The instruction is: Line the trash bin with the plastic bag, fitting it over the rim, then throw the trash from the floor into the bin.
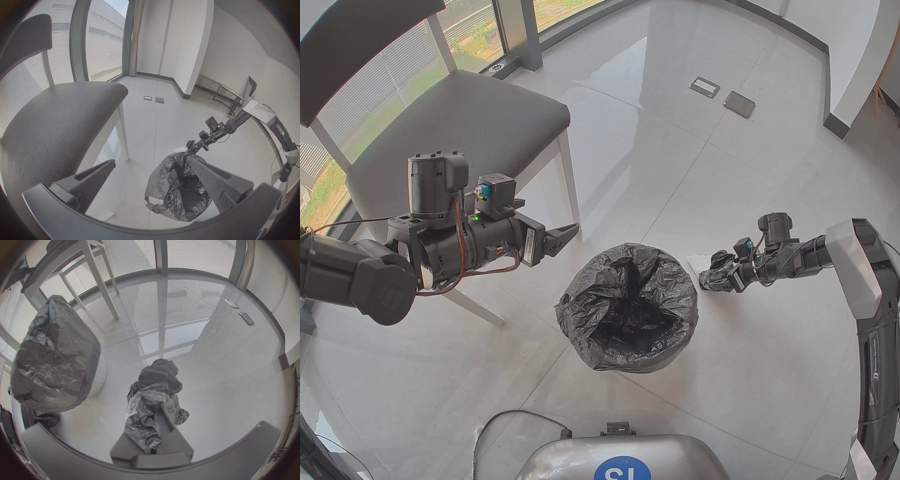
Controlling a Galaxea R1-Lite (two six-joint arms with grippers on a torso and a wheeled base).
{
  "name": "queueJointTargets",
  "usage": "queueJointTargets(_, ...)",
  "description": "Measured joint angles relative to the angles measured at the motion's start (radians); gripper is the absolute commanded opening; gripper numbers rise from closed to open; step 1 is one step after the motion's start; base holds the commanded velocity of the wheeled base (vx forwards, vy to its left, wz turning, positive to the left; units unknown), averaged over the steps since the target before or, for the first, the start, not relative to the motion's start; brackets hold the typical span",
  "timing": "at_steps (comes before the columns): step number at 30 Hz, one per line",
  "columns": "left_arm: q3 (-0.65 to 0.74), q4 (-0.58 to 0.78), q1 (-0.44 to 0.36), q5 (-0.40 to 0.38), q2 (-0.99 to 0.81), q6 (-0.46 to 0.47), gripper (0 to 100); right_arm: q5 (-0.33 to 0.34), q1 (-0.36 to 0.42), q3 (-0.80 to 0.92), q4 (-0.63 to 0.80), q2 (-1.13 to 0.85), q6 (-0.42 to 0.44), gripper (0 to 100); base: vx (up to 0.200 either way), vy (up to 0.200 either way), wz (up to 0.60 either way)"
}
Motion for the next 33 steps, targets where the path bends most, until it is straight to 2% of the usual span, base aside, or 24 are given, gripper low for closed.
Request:
queueJointTargets(13, 0.005, -0.002, 0.005, 0.006, 0.001, -0.019, 100, -0.002, -0.017, -0.037, -0.007, 0.019, 0.0, 0, 0.0, 0.0, 0.0)
queueJointTargets(33, 0.098, -0.012, 0.017, 0.005, -0.02, -0.02, 100, -0.004, -0.02, 0.29, -0.014, -0.312, -0.018, 0, 0.0, 0.0, 0.0)
